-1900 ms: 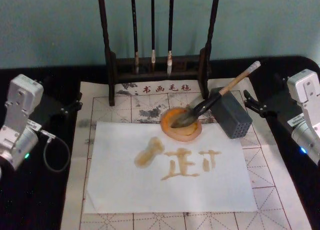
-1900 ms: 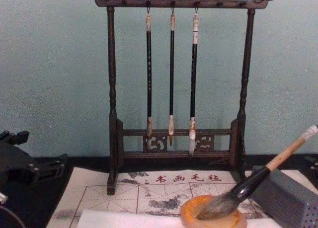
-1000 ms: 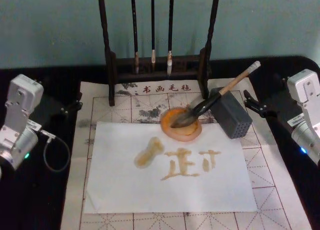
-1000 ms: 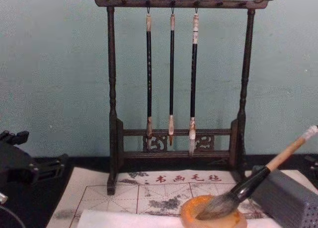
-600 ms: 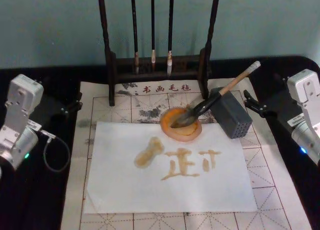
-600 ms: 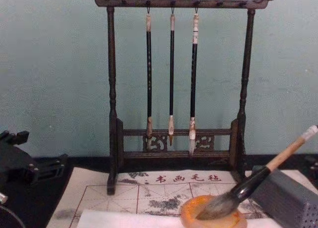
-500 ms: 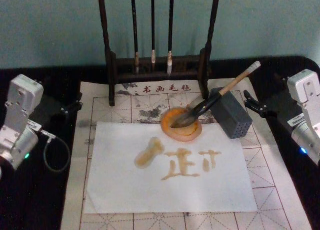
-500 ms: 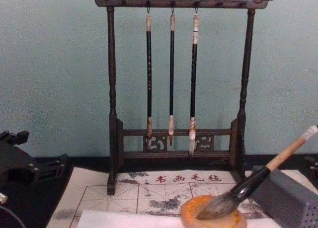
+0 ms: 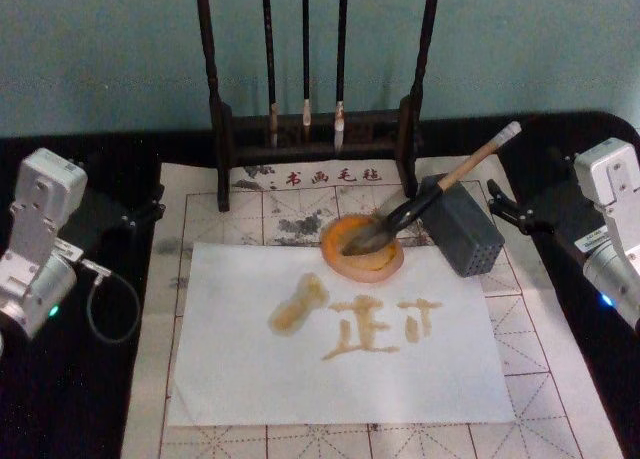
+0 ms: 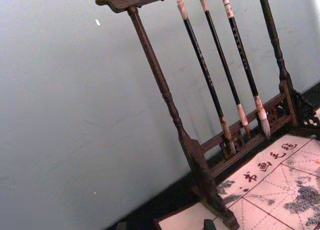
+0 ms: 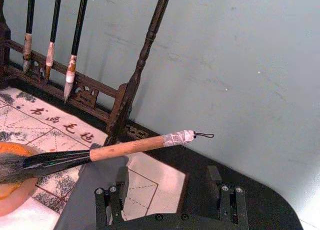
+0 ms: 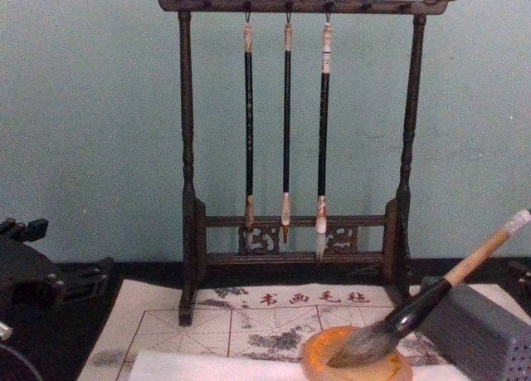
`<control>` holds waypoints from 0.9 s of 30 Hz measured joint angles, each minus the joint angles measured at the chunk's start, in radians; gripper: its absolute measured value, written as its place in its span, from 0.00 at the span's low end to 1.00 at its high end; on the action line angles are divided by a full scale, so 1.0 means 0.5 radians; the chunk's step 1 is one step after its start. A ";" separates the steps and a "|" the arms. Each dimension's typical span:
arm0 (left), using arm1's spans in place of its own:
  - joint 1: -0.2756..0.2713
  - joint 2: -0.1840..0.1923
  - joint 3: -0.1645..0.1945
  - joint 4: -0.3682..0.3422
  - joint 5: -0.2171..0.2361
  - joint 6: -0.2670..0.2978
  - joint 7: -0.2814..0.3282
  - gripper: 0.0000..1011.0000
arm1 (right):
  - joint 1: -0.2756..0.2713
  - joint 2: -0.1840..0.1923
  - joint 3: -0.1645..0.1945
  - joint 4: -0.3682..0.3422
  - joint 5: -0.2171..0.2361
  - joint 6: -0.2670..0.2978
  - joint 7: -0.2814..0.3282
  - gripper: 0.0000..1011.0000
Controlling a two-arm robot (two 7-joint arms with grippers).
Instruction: Pick up the brush from the inkstone, write on the paper, then place the brush back to its original position.
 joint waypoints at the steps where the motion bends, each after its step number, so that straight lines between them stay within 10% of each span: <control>1: 0.000 0.000 0.000 0.000 0.000 0.000 0.000 0.99 | 0.000 0.000 0.000 0.000 0.000 0.000 0.000 0.99; 20: 0.000 0.000 0.000 0.000 0.000 0.000 0.000 0.99 | -0.005 -0.001 0.009 -0.004 0.001 0.001 0.006 0.99; 27: 0.000 0.000 0.000 0.000 0.000 0.000 0.000 0.99 | -0.058 -0.025 0.105 -0.057 0.139 0.043 0.109 0.99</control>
